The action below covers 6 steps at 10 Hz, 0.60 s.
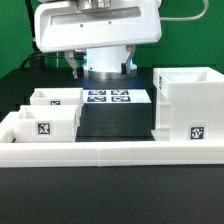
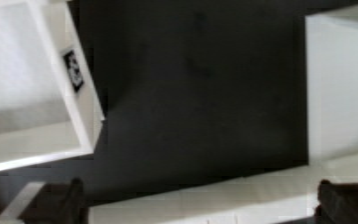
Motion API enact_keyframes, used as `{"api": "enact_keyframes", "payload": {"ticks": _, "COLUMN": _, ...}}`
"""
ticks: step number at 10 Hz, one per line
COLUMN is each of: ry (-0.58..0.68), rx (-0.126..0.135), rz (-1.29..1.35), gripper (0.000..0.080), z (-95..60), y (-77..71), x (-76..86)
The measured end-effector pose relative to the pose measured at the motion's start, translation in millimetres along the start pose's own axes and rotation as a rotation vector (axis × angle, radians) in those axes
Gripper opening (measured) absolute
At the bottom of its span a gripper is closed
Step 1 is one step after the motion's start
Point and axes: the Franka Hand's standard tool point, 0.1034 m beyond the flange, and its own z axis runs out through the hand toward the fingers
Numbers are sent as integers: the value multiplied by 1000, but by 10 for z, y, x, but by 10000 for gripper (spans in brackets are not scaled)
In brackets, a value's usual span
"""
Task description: Assemble drawer
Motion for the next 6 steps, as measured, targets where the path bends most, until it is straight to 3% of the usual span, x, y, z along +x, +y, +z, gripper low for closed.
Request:
{"api": "enact_keyframes", "payload": {"ticks": 2, "ry": -29, "rx": -16, "rz": -52, "gripper": 648, "z": 154, "y": 221, "x": -81}}
{"api": "enact_keyframes", "payload": {"ticks": 4, "ry": -40, "rx": -17, "rz": -86, "gripper": 648, "z": 209, "y": 367, "x": -116}}
{"api": "enact_keyframes", "payload": {"ticks": 6, "ry": -41, "rx": -16, "rz": -81, "gripper": 648, "z": 214, "y": 361, "x": -118}}
